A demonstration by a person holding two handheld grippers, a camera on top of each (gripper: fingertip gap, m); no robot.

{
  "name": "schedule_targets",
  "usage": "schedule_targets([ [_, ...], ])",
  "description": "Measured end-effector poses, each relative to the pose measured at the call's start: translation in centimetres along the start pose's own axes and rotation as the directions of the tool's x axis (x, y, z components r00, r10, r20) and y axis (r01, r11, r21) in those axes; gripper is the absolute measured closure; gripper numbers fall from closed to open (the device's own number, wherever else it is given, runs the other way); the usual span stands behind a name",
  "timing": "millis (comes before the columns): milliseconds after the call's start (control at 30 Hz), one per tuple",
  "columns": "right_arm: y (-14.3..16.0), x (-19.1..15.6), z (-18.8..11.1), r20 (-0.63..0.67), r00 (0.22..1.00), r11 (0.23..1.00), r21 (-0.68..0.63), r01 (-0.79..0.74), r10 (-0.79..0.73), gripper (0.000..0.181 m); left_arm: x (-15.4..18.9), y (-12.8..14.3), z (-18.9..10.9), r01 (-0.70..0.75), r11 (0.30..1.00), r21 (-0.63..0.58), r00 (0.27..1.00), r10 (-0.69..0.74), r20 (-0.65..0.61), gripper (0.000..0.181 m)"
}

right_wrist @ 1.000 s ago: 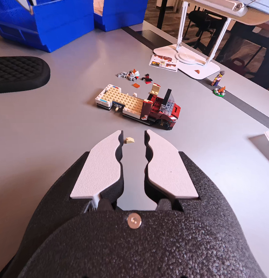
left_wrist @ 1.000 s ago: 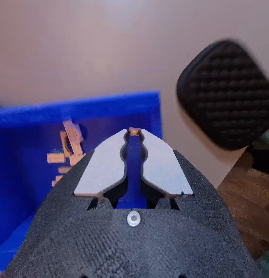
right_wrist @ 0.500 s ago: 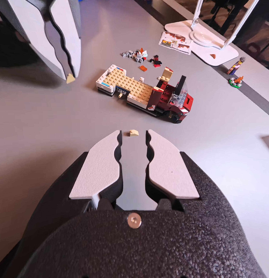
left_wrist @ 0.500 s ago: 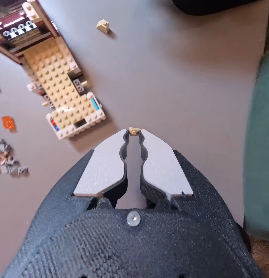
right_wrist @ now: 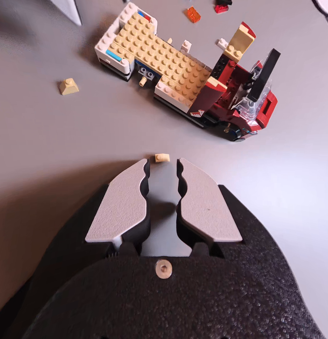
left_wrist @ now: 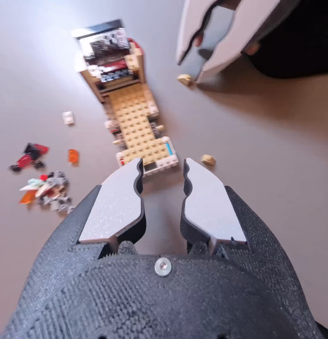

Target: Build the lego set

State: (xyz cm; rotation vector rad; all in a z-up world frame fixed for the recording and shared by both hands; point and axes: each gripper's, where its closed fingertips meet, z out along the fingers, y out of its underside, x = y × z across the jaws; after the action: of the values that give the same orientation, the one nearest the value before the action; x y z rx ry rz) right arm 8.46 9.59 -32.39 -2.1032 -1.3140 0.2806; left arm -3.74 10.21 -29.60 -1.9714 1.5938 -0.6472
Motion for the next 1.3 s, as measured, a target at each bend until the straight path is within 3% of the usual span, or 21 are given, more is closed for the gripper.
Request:
schedule_targets([
  [133, -0.1, -0.1, 0.6, 0.025, 1.0, 0.998, -0.067, -0.017, 0.019, 0.16, -2.6, 1.6, 0.7, 0.045, 0.999, -0.027, 0.996, -0.042, 0.084, 0.115],
  [233, 0.0, 0.0, 0.8, 0.018, 1.0, 0.996, -0.092, 0.006, -0.004, 0.167, -2.0, 2.5, 2.0, 0.04, 0.998, -0.055, 0.999, -0.037, 0.038, 0.114],
  [533, 0.0, 0.0, 0.2, 0.014, 1.0, 0.998, -0.065, -0.017, 0.018, 0.168, -0.7, 2.3, 2.5, -0.063, 0.997, -0.04, 0.994, 0.066, 0.085, 0.161],
  [700, -0.3, 1.0, -1.0, -0.023, 0.998, 0.998, 0.005, -0.055, 0.055, 0.168, 1.4, 2.4, 2.2, -0.148, 0.989, -0.027, 0.986, 0.15, 0.073, 0.172],
  [933, -0.5, 2.0, -2.0, -0.047, 0.995, 0.994, 0.063, -0.087, 0.09, 0.168, 0.9, 1.8, 2.7, -0.199, 0.98, 0.005, 0.98, 0.199, 0.026, 0.133],
  [1167, -0.4, 1.9, -2.5, -0.053, 0.995, 0.993, 0.082, -0.084, 0.089, 0.168, 1.2, 0.1, 2.5, -0.359, 0.933, 0.034, 0.933, 0.357, 0.049, 0.142],
  [1300, -0.3, 1.9, -2.7, -0.048, 0.994, 0.991, 0.088, -0.097, 0.101, 0.168, 1.1, 0.5, 2.6, -0.411, 0.912, -0.018, 0.911, 0.411, 0.02, 0.146],
])
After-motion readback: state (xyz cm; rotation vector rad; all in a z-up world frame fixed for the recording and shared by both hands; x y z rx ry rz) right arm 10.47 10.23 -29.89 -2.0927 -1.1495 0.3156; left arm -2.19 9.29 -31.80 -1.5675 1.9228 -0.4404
